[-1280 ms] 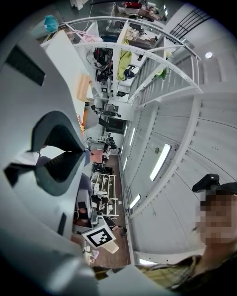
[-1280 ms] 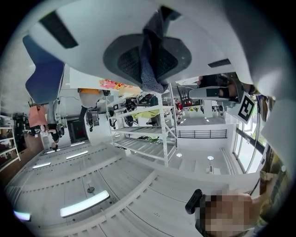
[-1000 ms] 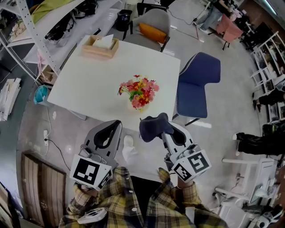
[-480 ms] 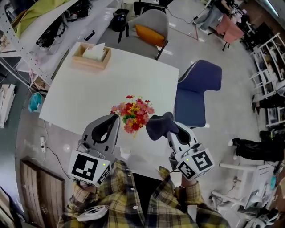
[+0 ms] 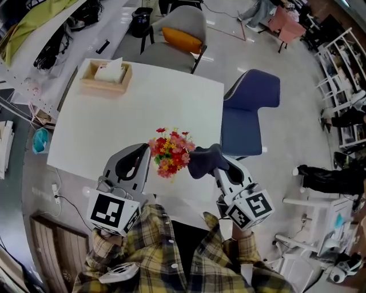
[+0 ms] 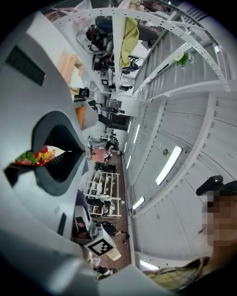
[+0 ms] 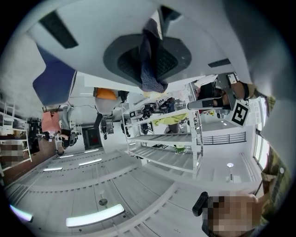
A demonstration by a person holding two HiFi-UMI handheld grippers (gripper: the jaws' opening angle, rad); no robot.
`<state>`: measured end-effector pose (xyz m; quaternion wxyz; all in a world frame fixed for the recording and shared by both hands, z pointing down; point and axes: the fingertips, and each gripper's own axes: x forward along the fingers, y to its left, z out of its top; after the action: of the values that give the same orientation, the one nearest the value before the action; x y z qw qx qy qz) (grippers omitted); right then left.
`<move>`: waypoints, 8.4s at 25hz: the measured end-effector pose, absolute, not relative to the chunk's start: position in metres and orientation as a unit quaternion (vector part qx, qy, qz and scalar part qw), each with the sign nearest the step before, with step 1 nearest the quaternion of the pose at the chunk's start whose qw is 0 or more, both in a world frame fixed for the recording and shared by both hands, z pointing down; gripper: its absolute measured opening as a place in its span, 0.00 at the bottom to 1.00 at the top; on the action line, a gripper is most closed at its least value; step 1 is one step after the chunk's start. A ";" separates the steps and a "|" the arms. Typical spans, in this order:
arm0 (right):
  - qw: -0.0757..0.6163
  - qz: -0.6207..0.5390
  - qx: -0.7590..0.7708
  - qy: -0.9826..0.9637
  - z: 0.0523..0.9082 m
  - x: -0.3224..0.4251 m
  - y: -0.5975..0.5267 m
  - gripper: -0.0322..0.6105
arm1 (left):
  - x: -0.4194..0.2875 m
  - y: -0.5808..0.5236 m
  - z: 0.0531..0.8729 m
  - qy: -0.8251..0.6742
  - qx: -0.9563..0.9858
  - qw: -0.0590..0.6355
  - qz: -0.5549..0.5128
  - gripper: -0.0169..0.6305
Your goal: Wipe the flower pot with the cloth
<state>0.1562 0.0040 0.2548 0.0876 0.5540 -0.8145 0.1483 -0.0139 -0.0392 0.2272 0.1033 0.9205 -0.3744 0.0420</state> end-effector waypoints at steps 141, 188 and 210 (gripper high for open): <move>0.075 0.445 0.411 -0.792 0.481 0.075 -0.026 0.08 | 0.016 -0.019 0.456 -0.331 0.915 0.161 0.167 0.63; 0.111 0.420 0.240 -0.868 0.475 0.076 -0.102 0.08 | -0.011 -0.029 0.460 -0.075 0.963 0.137 0.220 0.63; 0.076 0.417 0.309 -0.851 0.467 0.059 -0.040 0.08 | -0.020 -0.009 0.475 -0.389 0.876 0.218 0.182 0.63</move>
<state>0.0589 -0.0400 0.4675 0.0765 0.3087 -0.8514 0.4171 -0.0205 -0.0093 0.4749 0.2180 0.8762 -0.3894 0.1818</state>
